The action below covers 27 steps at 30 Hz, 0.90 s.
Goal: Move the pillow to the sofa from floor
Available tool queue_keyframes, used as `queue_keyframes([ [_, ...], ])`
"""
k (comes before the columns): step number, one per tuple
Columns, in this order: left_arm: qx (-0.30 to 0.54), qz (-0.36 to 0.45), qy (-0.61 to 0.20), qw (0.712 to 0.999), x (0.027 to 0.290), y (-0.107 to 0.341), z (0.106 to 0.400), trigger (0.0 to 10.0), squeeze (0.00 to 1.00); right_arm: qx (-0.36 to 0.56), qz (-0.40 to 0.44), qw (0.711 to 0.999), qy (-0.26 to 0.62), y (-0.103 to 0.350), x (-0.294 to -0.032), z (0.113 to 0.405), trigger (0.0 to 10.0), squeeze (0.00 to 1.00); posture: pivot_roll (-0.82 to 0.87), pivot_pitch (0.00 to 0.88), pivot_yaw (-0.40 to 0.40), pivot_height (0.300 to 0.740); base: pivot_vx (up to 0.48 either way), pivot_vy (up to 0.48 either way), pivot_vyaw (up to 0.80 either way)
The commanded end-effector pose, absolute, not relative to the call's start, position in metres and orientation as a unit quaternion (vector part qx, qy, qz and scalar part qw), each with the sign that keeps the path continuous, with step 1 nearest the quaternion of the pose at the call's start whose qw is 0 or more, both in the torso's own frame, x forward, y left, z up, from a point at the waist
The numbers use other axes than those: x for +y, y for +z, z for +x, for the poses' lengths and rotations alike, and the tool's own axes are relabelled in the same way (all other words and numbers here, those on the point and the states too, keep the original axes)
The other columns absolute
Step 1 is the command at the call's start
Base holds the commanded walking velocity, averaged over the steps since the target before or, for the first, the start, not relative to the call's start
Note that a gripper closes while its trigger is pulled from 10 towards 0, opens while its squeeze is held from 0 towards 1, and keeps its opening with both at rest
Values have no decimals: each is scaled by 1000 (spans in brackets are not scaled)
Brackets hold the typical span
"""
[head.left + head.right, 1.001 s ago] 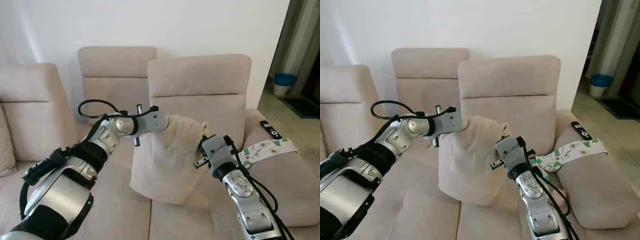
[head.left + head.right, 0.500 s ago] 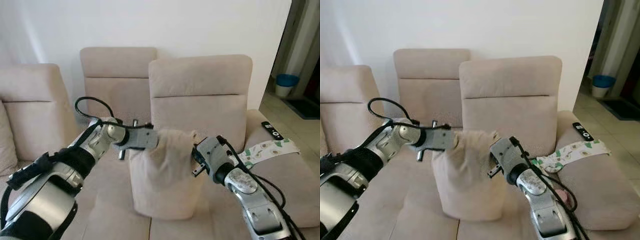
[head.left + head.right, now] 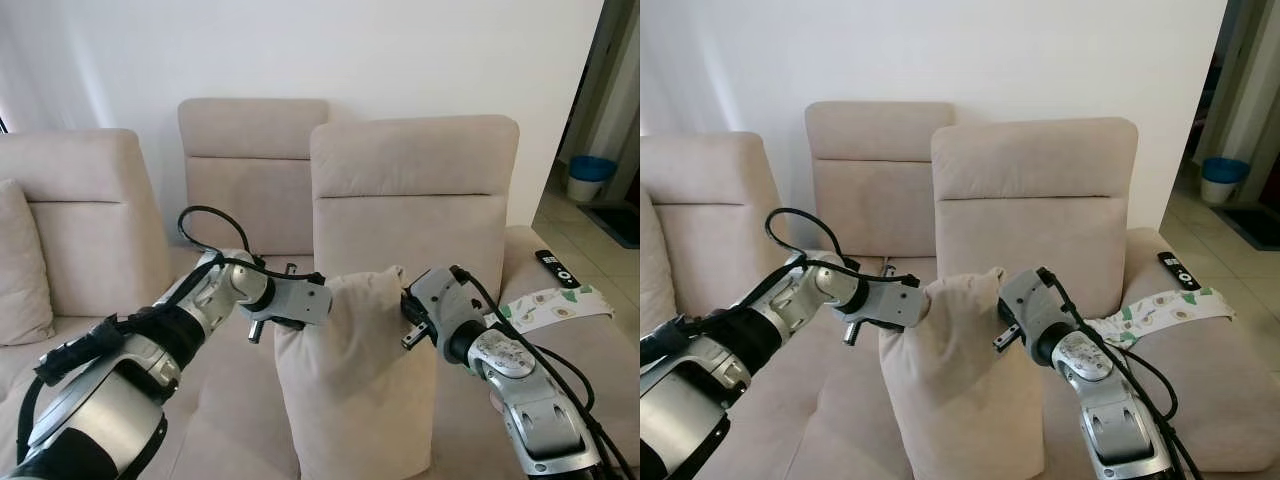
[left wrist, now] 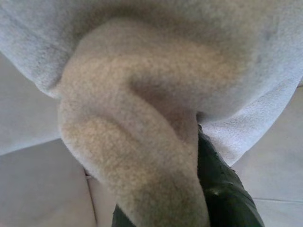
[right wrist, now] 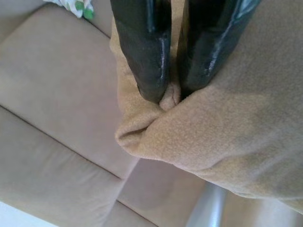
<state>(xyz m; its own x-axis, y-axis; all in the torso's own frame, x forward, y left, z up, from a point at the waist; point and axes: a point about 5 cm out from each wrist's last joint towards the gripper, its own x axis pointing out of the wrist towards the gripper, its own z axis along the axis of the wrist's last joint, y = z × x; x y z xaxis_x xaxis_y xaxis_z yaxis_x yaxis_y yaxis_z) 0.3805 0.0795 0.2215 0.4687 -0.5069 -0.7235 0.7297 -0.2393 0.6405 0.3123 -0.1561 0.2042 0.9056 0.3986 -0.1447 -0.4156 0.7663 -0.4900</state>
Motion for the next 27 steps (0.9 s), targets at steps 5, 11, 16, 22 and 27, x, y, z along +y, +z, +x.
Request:
queue_keyframes([
  [5,-2,605,-511,611,50,239,375,10000,0,34,-272,935,225,196,-146,311,10000,20,-184,0,92,740,0,0,0],
  [11,-60,561,-499,659,28,254,375,10000,1000,42,-274,936,218,192,-145,311,10000,1000,-185,0,96,740,0,0,0],
  [16,-116,537,-457,700,16,272,377,10000,525,50,-291,938,181,191,-153,316,10000,373,-182,0,98,740,0,0,0],
  [22,-156,485,-399,763,13,288,384,10000,0,45,-320,940,106,193,-167,324,10000,0,-178,0,103,740,0,0,0],
  [27,-141,411,-383,815,14,285,388,10000,0,39,-339,938,61,193,-175,328,10000,0,-170,0,103,740,0,0,0],
])
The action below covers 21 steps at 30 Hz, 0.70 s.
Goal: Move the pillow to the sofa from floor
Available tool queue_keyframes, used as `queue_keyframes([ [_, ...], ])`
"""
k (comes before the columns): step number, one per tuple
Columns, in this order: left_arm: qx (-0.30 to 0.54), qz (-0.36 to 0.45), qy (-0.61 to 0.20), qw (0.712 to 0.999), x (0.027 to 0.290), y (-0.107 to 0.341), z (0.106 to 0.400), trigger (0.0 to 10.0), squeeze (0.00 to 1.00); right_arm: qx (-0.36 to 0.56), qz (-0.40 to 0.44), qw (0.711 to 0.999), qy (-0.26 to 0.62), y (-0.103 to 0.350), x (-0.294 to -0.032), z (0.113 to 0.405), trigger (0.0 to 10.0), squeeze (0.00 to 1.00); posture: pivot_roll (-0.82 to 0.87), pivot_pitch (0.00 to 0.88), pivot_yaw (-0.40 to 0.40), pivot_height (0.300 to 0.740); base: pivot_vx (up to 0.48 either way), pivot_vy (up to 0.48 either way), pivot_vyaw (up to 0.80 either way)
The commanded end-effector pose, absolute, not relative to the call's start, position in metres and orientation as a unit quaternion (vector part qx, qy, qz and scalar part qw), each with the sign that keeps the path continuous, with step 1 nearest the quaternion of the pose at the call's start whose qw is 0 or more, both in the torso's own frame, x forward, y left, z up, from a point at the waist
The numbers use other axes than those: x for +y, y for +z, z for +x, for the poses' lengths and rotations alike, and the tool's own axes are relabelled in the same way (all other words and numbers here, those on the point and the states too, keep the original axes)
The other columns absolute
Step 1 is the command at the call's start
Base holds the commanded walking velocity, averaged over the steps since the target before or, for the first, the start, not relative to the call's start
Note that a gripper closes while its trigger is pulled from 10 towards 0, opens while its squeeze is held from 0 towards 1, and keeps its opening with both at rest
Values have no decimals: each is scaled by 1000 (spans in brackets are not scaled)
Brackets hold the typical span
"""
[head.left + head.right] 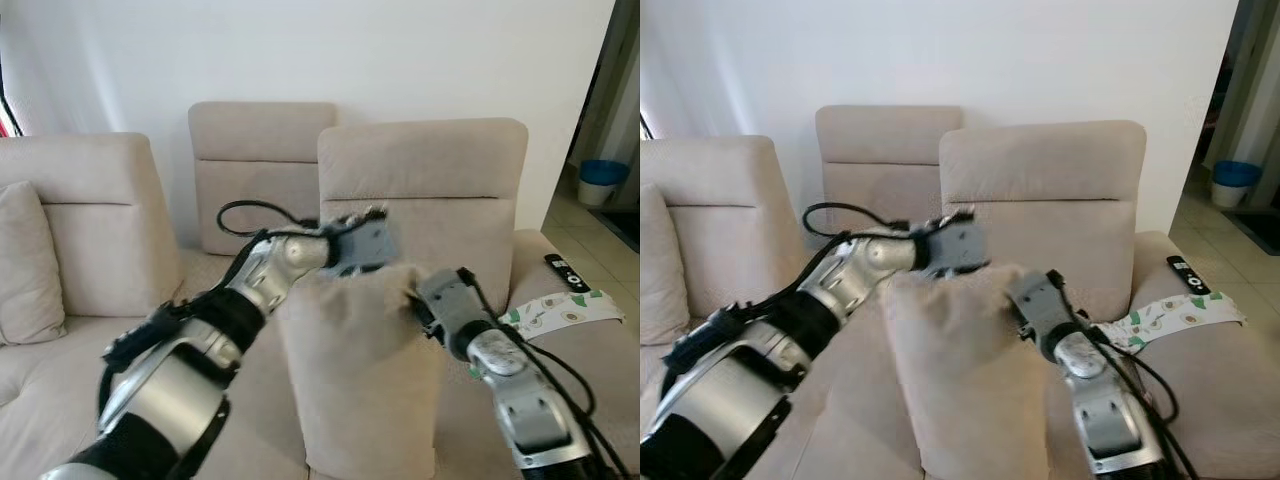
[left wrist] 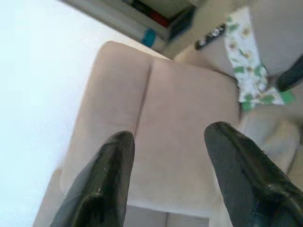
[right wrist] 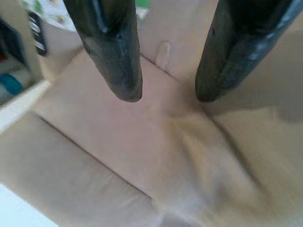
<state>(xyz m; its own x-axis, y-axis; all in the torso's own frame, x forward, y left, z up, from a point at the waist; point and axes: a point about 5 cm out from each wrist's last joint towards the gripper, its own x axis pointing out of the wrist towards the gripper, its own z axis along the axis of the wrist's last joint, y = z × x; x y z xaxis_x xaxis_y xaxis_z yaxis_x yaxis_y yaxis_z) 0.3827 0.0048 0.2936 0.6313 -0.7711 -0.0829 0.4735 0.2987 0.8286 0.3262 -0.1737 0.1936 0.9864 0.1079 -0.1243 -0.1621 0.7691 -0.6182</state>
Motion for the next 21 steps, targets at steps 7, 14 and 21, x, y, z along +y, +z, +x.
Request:
queue_keyframes([
  [7,-110,344,-367,857,16,276,393,10000,0,43,-346,936,47,188,-177,329,10000,0,-170,0,103,740,0,0,0],
  [14,-57,216,-346,911,22,263,399,10000,0,54,-351,935,-5,185,-190,332,10000,0,-159,0,110,740,0,0,0],
  [21,69,-35,-351,933,30,208,395,10000,0,-91,-252,961,71,209,-143,318,10000,0,-159,0,109,740,0,0,0],
])
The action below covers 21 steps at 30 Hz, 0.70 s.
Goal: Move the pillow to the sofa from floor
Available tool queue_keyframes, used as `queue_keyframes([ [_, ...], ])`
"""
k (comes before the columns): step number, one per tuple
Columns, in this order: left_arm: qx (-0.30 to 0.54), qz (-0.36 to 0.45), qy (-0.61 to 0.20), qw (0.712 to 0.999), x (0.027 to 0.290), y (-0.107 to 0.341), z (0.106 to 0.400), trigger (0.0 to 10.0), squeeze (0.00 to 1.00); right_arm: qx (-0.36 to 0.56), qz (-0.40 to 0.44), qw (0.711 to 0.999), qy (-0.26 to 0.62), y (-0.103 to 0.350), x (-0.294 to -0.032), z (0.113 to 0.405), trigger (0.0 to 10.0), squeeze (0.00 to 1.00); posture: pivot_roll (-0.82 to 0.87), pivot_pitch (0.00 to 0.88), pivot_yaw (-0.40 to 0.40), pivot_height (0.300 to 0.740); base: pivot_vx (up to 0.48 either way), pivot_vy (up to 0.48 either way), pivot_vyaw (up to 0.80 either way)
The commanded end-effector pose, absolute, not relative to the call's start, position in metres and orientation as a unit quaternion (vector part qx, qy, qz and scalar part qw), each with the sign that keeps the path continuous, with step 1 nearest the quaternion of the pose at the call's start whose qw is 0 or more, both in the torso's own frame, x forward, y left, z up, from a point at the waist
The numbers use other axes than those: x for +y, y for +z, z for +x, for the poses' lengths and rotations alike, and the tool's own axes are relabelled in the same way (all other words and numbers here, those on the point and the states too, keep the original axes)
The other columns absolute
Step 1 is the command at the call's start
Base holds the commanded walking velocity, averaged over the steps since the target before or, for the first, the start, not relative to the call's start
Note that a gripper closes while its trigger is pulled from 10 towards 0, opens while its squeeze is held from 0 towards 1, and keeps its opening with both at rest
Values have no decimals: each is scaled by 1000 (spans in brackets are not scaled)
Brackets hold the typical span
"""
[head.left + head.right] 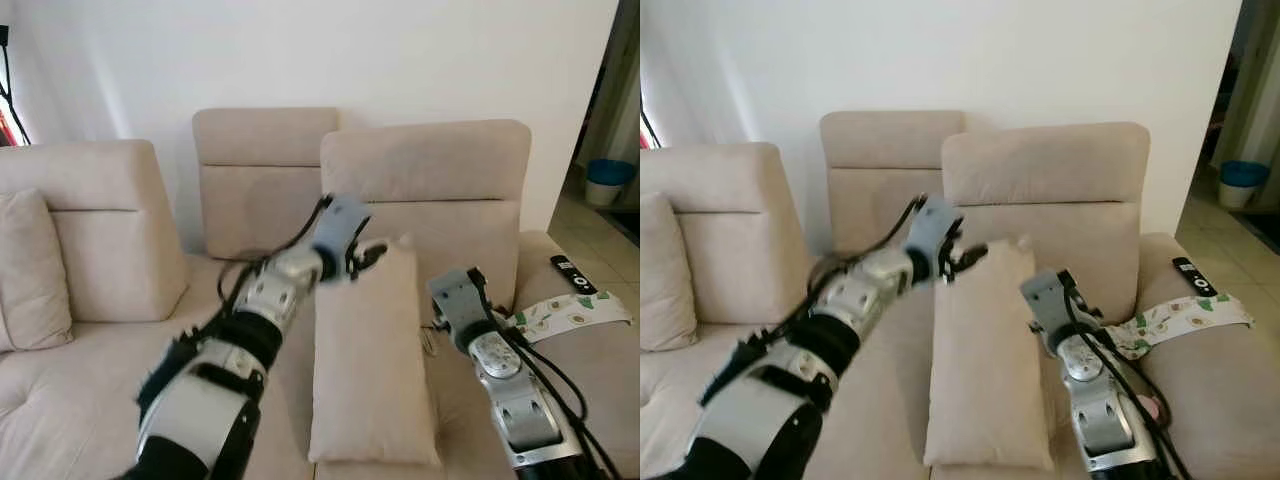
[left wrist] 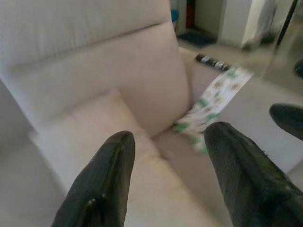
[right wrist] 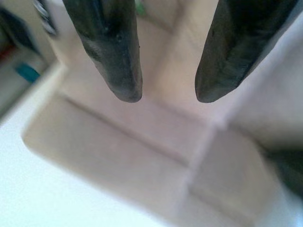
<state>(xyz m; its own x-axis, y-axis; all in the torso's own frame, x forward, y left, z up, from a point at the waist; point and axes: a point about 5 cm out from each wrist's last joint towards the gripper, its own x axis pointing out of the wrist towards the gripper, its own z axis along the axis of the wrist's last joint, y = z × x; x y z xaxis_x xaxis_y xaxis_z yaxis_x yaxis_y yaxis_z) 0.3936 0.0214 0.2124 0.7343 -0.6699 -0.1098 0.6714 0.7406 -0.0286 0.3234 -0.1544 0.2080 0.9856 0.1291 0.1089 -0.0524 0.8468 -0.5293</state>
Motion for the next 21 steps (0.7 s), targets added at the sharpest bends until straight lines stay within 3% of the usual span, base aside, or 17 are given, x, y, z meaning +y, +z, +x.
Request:
queue_keyframes([
  [1,73,-37,-359,930,33,201,394,10000,0,-98,-239,962,87,205,-135,312,10000,0,-158,0,107,740,0,0,0],
  [10,84,-25,-414,906,48,156,370,10000,0,-102,-199,966,130,180,-117,285,10000,0,-158,0,108,740,0,0,0],
  [21,84,-86,-383,916,81,115,331,10000,0,-118,-125,981,86,156,-133,255,10000,0,-140,0,103,740,0,0,0],
])
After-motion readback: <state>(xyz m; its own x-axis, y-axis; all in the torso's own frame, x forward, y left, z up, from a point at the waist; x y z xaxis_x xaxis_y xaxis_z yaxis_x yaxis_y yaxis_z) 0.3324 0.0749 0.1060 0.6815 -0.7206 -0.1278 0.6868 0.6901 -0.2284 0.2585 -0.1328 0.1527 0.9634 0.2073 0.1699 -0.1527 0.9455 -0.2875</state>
